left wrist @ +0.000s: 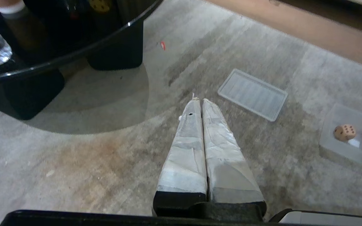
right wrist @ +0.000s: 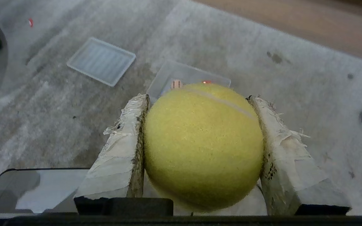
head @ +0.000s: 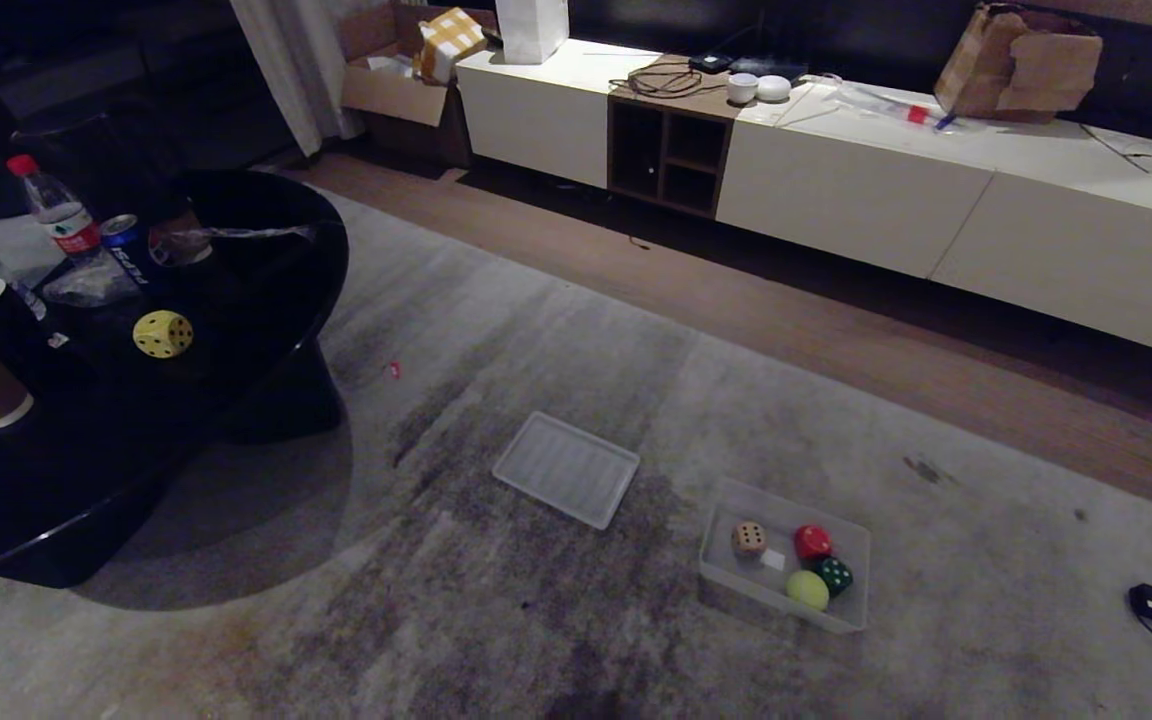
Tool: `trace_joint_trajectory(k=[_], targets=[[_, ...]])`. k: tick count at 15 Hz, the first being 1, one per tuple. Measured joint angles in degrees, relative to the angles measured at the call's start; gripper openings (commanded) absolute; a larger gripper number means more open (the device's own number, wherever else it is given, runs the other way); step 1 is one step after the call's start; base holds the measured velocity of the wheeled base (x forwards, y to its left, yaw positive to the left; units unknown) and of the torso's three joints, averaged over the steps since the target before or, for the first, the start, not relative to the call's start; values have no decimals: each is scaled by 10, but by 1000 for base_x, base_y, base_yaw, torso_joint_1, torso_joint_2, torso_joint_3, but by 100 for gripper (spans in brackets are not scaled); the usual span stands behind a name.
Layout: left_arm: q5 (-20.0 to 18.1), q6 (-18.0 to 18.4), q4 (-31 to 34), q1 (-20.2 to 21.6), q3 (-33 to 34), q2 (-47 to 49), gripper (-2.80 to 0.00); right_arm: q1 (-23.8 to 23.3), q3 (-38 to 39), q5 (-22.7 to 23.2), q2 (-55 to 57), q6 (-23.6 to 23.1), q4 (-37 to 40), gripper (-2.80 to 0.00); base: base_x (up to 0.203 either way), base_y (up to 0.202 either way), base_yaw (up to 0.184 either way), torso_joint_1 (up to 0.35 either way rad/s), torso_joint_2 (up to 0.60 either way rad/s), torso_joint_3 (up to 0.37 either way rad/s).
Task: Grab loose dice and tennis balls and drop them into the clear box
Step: Put the ball in the box
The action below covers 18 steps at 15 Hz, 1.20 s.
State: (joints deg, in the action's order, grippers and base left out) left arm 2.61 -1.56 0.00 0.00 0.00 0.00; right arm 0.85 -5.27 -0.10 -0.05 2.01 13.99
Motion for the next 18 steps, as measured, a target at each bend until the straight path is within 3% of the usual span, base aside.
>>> trace_joint_trajectory(k=[18], targets=[[0, 2, 0, 0, 0, 0, -280, 0, 0, 0, 0, 0, 0, -280, 0, 0, 0, 3, 2, -197]])
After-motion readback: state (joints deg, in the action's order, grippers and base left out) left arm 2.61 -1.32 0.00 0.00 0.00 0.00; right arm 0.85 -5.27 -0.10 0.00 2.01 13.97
